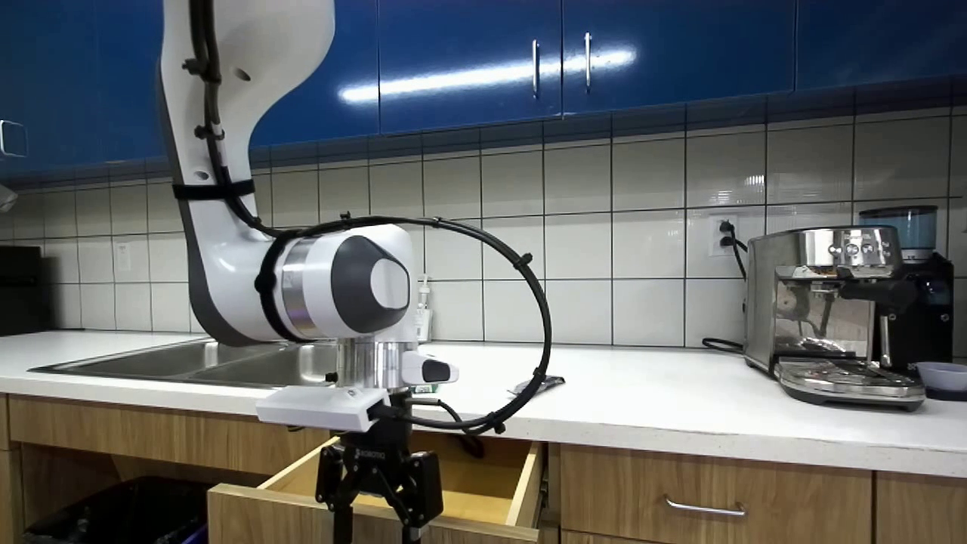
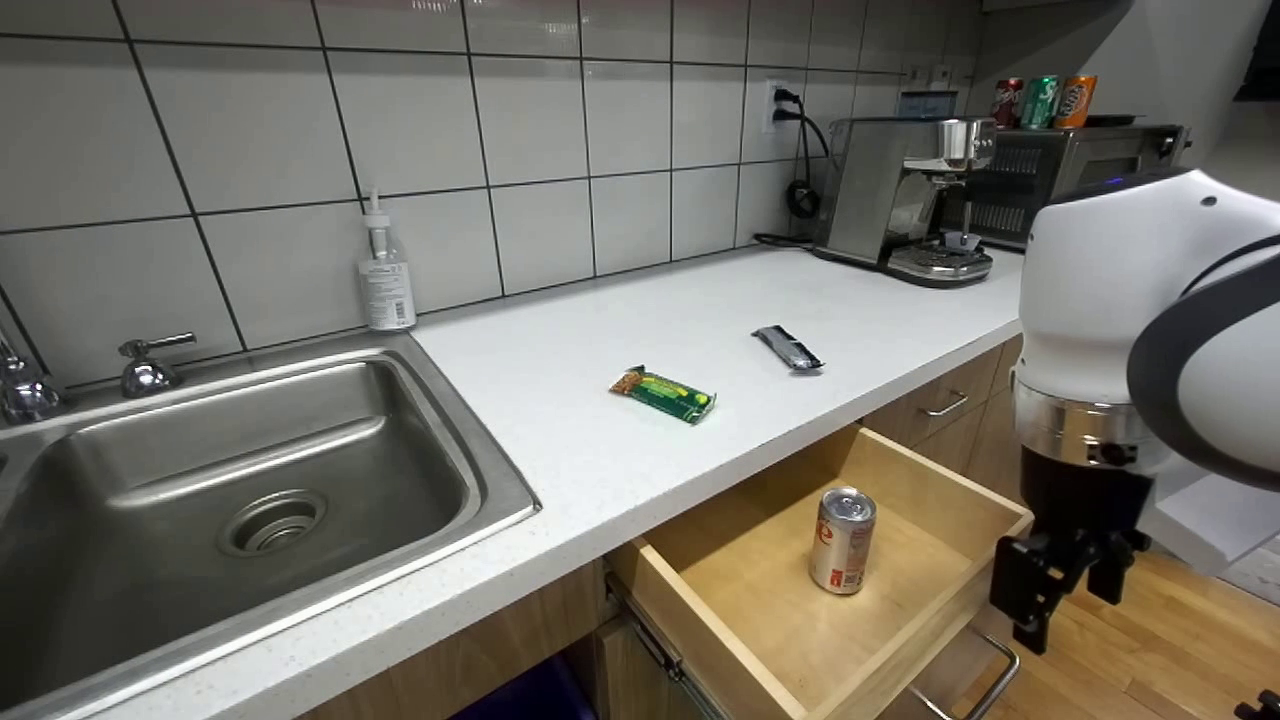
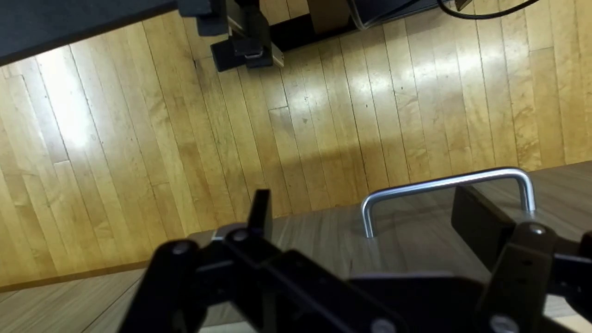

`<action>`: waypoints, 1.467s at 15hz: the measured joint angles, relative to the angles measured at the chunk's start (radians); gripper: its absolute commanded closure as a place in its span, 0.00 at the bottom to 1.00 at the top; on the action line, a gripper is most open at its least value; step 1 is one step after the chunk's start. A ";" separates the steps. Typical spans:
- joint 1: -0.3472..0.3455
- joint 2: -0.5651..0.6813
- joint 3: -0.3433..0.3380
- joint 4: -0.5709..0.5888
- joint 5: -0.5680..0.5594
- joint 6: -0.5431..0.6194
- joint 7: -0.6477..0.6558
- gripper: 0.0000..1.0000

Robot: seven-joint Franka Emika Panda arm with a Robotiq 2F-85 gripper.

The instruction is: Open the drawer, then place the can inside, and then close the drawer

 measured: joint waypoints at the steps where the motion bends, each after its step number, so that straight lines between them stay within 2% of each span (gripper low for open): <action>1: 0.000 0.008 -0.003 0.004 0.000 0.010 -0.008 0.00; 10: -0.008 0.058 -0.010 0.076 0.012 0.034 -0.073 0.00; 22: -0.010 0.189 -0.006 0.249 0.113 0.033 -0.160 0.00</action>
